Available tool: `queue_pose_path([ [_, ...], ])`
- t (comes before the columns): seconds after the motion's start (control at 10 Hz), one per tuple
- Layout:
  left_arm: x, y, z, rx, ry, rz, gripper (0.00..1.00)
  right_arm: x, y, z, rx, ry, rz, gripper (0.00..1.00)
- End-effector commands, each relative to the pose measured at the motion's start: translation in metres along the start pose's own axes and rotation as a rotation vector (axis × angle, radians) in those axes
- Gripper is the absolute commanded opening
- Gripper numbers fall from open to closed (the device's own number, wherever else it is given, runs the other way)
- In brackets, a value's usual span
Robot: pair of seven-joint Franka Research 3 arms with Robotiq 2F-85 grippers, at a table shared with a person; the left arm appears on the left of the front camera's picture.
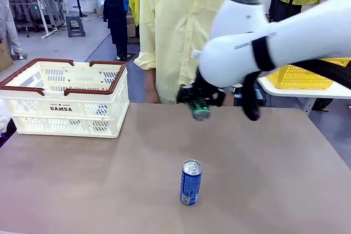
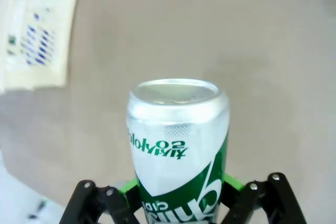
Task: Place the drinks into the Shopping basket.
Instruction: Pick up one drink and place it into the Shopping basket.
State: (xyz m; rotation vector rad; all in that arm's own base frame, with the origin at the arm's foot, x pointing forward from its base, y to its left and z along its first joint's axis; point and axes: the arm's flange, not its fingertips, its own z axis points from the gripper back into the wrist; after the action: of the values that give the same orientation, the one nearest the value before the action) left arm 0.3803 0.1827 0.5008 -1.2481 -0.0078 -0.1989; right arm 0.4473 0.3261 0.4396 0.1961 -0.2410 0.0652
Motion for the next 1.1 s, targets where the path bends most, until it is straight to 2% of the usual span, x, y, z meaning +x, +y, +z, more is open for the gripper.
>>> queue_pose_path([
  [0.0,-0.001,-0.003,0.0,-0.009,-0.002,0.004,1.0,0.03,0.055,-0.034,-0.004,0.002,-0.093,0.0],
  [0.2,-0.001,-0.003,0.0,-0.009,-0.002,0.004,1.0,0.032,0.087,-0.073,-0.02,0.02,-0.163,0.0],
  [0.4,-0.001,-0.003,0.0,-0.009,-0.002,0.004,1.0,0.02,0.101,-0.113,-0.013,0.021,-0.144,0.0],
  [0.6,-0.001,-0.003,0.0,-0.009,-0.002,0.004,1.0,0.003,0.091,-0.142,-0.033,0.008,-0.137,0.0],
  [0.7,-0.001,-0.003,0.0,-0.009,-0.002,0.004,1.0,-0.008,0.082,-0.151,-0.009,0.027,-0.085,0.0],
  [0.8,-0.001,-0.003,0.0,-0.009,-0.002,0.004,1.0,-0.017,0.075,-0.146,0.07,0.049,-0.014,0.0],
  [1.0,-0.001,-0.003,0.0,-0.009,-0.002,0.004,1.0,-0.027,0.064,-0.149,0.062,0.101,0.082,0.0],
])
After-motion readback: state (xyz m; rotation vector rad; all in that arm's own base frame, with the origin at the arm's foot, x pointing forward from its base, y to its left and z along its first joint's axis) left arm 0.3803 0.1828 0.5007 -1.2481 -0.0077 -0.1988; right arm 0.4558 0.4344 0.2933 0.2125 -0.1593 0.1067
